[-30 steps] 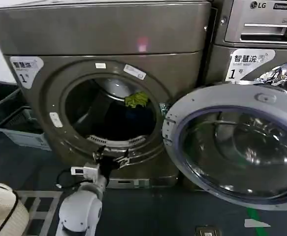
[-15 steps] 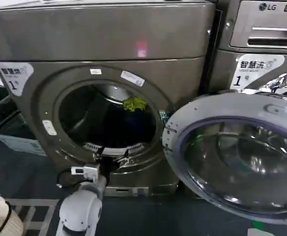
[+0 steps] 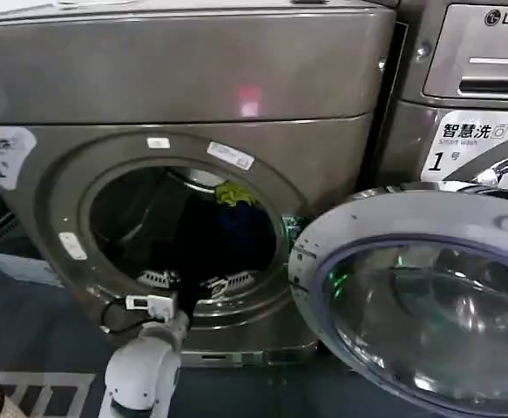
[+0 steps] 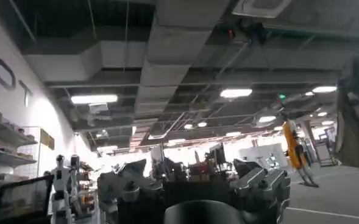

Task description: Grasp the clothes from the dryer.

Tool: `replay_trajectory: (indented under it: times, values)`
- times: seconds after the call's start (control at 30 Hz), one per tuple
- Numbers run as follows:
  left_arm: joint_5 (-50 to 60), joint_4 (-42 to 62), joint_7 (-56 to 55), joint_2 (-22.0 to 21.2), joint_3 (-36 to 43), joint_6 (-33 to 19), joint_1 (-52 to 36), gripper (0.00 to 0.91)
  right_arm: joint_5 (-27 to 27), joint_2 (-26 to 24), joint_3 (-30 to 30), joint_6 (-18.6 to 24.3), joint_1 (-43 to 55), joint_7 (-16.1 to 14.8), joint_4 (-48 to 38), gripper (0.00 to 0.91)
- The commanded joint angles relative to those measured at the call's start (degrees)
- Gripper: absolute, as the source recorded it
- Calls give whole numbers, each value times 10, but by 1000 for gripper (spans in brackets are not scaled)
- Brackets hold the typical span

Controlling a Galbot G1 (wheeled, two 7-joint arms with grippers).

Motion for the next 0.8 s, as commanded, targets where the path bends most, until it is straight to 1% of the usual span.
replay_trajectory:
  times: [0.03,0.33,0.43,0.53,0.8]
  values:
    - [1,0,0,0,0,28,1,907,-1,1,0,0,0,0,-1,907]
    - [1,0,0,0,0,28,1,907,-1,1,0,-2,0,1,0,907]
    - [3,3,0,-1,2,28,0,907,-16,5,-6,-6,-4,-2,5,907]
    - [5,8,-1,-2,3,28,-5,907,-18,5,-6,-6,-3,-5,7,907]
    - [13,75,-1,-8,0,28,-37,907,-24,3,-6,-2,1,-6,5,907]
